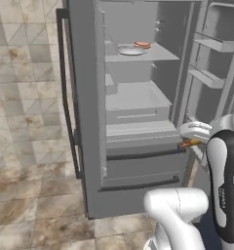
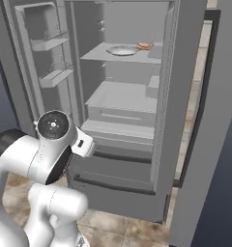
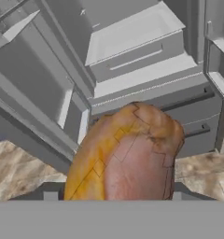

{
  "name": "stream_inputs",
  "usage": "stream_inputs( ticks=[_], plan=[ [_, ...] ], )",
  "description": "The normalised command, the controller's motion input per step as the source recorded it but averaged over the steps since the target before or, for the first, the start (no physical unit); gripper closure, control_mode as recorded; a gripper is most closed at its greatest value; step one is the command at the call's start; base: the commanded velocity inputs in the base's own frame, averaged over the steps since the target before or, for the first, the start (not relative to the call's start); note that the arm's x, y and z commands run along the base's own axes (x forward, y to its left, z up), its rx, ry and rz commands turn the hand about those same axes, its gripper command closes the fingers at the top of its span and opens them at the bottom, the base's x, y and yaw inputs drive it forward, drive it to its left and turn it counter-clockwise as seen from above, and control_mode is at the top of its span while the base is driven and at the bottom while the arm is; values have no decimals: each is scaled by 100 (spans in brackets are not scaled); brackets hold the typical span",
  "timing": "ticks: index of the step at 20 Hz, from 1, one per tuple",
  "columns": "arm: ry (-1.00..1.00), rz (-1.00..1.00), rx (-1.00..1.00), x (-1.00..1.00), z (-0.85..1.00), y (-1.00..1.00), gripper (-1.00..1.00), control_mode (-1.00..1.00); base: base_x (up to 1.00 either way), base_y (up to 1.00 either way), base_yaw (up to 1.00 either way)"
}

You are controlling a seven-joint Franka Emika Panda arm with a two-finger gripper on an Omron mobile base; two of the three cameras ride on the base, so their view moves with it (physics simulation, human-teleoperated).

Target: Retrieve the chicken drumstick from the fridge and place it on the saucepan with marinade on the stove.

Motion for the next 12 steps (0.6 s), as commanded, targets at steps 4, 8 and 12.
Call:
stream_inputs(
  ticks=[4,8,12],
  plan=[
    [0,0,0,0,0,0,100,100,-98,0,0],
    [0,0,0,0,0,0,100,100,-92,0,0],
    [0,0,0,0,0,0,100,100,-93,4,0]
  ],
)
